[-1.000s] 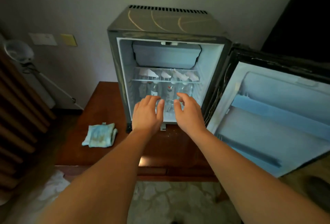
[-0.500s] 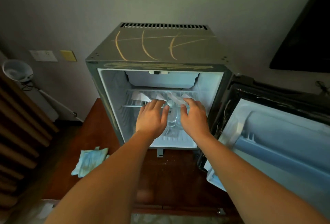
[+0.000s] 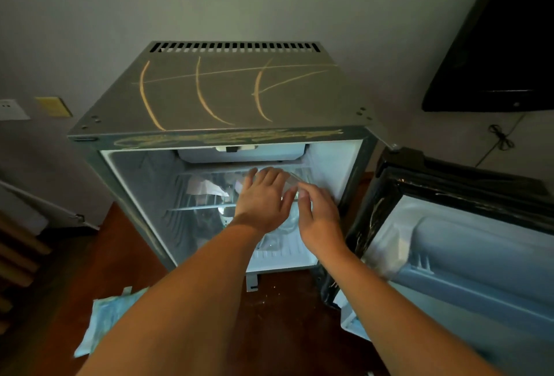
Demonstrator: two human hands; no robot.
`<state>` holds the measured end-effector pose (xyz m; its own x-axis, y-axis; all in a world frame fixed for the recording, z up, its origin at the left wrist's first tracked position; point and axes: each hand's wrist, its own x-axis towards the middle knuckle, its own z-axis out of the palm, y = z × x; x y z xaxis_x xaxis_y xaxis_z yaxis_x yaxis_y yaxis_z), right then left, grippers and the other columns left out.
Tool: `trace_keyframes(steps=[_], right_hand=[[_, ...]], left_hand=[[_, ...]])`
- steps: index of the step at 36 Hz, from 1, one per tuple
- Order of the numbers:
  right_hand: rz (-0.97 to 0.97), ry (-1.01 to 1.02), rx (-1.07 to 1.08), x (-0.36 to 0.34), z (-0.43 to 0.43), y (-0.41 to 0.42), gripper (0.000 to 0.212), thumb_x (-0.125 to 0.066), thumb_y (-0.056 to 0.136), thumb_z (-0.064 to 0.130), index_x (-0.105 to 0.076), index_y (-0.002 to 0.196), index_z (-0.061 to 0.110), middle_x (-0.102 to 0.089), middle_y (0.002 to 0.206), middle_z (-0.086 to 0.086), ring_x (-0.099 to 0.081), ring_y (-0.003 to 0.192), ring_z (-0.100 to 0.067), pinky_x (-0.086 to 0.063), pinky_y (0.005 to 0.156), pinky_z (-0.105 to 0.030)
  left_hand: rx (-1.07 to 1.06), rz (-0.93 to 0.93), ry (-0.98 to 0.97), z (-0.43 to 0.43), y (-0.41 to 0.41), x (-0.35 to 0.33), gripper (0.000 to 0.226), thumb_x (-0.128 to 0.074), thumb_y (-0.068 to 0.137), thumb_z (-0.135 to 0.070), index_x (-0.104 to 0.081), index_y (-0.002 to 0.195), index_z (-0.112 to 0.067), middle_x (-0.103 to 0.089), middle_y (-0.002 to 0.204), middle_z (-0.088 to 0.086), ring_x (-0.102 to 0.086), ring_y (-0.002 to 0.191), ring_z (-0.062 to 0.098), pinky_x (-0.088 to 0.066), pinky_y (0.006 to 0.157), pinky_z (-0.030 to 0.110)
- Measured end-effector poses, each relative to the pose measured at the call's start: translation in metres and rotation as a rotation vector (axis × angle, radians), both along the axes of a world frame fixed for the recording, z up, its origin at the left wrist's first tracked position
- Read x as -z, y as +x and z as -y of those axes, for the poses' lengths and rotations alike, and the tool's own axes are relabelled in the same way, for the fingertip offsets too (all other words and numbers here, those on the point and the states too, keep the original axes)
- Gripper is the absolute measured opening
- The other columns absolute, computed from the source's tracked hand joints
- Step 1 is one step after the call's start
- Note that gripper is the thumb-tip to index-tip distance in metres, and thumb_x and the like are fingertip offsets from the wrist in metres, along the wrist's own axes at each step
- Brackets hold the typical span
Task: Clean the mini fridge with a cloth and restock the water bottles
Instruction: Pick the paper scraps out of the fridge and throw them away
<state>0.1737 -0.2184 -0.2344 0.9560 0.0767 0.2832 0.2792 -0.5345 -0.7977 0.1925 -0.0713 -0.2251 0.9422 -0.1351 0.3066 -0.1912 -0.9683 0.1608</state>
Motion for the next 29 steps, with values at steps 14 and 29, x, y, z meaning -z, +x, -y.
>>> trace_keyframes(steps=[14,29], right_hand=[[-0.083,-0.006,0.055,-0.005,-0.018,0.0,0.037,-0.036,0.107,0.036,-0.057,0.137,0.028,-0.057,0.136,0.006,-0.051,0.126,-0.009,-0.044,0.107,-0.03],[0.056,-0.497,0.083,-0.013,-0.037,0.032,0.043,-0.049,0.104,0.028,-0.049,0.145,0.017,-0.053,0.139,-0.009,-0.042,0.134,-0.027,-0.034,0.112,-0.038]], left_hand=[[0.08,0.07,0.147,-0.038,-0.001,0.019,0.059,-0.022,0.101,-0.06,-0.062,0.121,-0.022,-0.059,0.118,0.0,-0.053,0.117,0.024,-0.028,0.11,0.045],[0.128,0.348,0.147,-0.07,0.006,0.025,0.049,-0.059,0.093,-0.063,-0.066,0.078,-0.016,-0.062,0.083,0.0,-0.061,0.083,0.024,-0.042,0.089,0.04]])
